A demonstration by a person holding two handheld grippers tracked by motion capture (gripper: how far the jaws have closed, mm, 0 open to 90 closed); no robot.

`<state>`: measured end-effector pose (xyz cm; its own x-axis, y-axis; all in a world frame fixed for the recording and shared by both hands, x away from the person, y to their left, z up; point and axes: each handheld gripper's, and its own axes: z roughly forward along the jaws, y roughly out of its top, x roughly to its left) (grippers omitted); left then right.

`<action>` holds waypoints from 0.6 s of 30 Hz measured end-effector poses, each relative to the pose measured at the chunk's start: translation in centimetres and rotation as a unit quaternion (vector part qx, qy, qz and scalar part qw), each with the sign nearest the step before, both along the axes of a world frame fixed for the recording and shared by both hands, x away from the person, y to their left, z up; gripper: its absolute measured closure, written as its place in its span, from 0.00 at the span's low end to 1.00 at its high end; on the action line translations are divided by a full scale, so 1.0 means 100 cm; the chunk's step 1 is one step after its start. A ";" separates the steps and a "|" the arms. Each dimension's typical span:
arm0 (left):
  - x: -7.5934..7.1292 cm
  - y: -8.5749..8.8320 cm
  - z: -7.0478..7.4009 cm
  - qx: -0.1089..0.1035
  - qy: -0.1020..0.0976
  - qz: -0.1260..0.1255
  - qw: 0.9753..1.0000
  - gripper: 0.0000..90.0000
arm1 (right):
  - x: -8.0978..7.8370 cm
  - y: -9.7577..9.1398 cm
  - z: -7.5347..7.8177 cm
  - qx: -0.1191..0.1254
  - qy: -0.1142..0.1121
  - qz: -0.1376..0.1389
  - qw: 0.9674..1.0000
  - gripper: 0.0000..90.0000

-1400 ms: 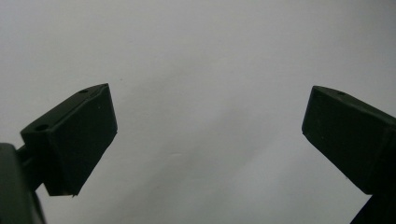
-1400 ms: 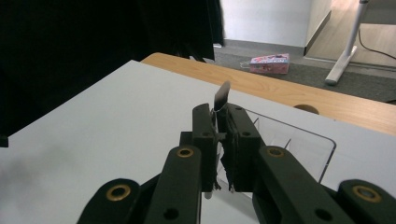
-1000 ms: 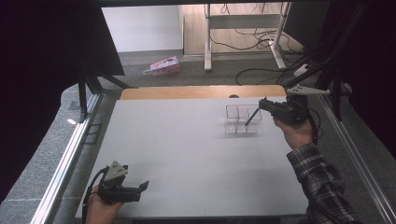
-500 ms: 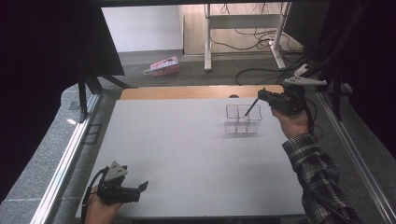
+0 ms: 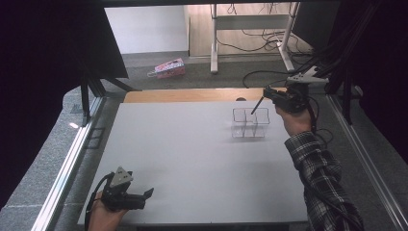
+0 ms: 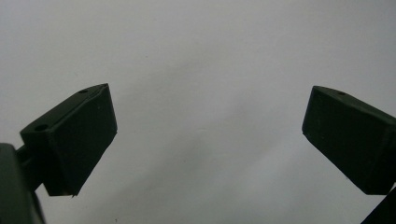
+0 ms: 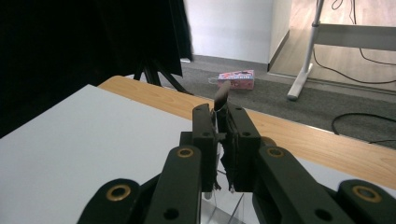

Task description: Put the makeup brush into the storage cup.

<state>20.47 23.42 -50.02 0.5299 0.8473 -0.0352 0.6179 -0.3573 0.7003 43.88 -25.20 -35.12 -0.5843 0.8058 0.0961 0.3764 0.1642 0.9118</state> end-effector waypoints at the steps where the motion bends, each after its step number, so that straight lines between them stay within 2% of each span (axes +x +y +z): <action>1: 0.000 0.000 0.000 0.000 0.000 0.000 1.000 0.04 | 0.001 0.000 -0.002 0.000 0.000 -0.001 1.000 0.92; 7: 0.000 0.000 0.000 0.000 0.001 0.000 1.000 0.04 | 0.007 0.003 -0.011 -0.005 0.002 -0.010 1.000 0.92; 10: 0.000 0.000 0.000 0.000 0.001 0.001 1.000 0.04 | 0.009 0.006 -0.017 -0.016 0.002 -0.013 1.000 0.92; 18: 0.000 0.000 0.000 0.000 0.002 0.001 1.000 0.04 | 0.014 0.012 -0.031 -0.029 0.008 -0.013 0.999 0.92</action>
